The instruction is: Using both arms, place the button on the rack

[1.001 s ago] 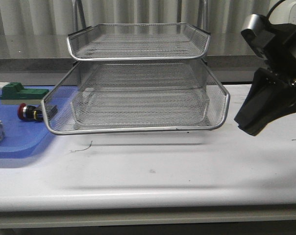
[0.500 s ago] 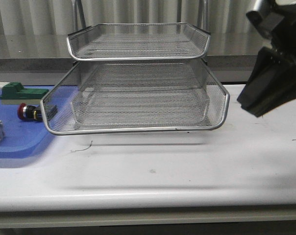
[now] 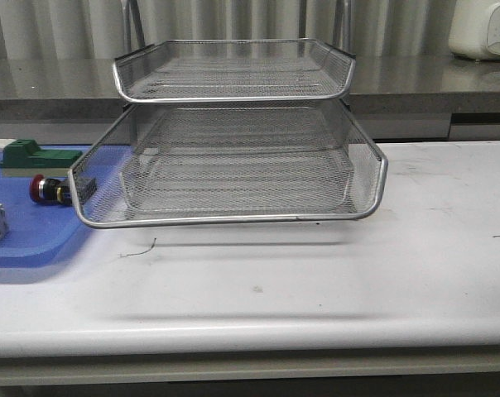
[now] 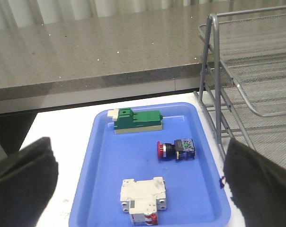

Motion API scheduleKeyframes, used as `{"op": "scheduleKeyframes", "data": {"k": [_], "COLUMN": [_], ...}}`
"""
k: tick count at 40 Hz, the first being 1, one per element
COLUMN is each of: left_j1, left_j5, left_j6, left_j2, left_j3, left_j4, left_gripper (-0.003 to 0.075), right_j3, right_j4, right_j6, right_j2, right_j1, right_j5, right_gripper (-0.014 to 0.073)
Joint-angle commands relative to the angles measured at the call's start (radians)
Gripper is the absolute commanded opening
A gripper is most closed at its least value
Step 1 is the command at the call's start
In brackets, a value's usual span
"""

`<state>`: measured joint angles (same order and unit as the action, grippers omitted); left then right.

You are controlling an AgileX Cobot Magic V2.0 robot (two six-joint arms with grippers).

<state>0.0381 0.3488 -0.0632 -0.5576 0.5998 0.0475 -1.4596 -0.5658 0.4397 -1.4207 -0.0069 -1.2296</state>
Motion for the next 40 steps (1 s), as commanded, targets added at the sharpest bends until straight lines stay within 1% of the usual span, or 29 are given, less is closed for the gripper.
{"op": "scheduleKeyframes", "data": {"k": [1, 8, 10, 12, 17, 28, 35, 40], "left_j1": [0.005, 0.005, 0.005, 0.005, 0.005, 0.005, 0.005, 0.005], "left_j5": [-0.079, -0.079, -0.079, -0.079, -0.079, -0.079, -0.079, -0.079], "left_j6": [0.008, 0.008, 0.008, 0.008, 0.008, 0.008, 0.008, 0.008], "left_j2": [-0.006, -0.006, -0.006, -0.006, -0.006, -0.006, -0.006, -0.006], "left_j3": [0.039, 0.039, 0.039, 0.039, 0.039, 0.039, 0.039, 0.039], "left_j4": [0.000, 0.000, 0.000, 0.000, 0.000, 0.000, 0.000, 0.000], "left_gripper": [0.0673, 0.0673, 0.0673, 0.0673, 0.0674, 0.0674, 0.0673, 0.0673], "right_j3": [-0.037, -0.005, 0.028, 0.069, 0.212, 0.576, 0.771, 0.872], "right_j4": [0.119, 0.421, 0.478, 0.508, 0.510, 0.498, 0.497, 0.490], "right_j6": [-0.078, -0.242, -0.279, -0.298, -0.301, -0.301, -0.301, -0.301], "right_j2": [0.067, 0.148, 0.183, 0.224, 0.346, 0.652, 0.851, 0.975], "right_j1": [-0.004, 0.044, 0.065, 0.084, 0.109, 0.110, 0.110, 0.110], "right_j5": [-0.050, 0.047, 0.103, 0.158, 0.333, 0.621, 0.741, 0.780], "right_gripper": [-0.0060, -0.0060, -0.0060, -0.0060, -0.0060, -0.0060, -0.0060, -0.0060]}}
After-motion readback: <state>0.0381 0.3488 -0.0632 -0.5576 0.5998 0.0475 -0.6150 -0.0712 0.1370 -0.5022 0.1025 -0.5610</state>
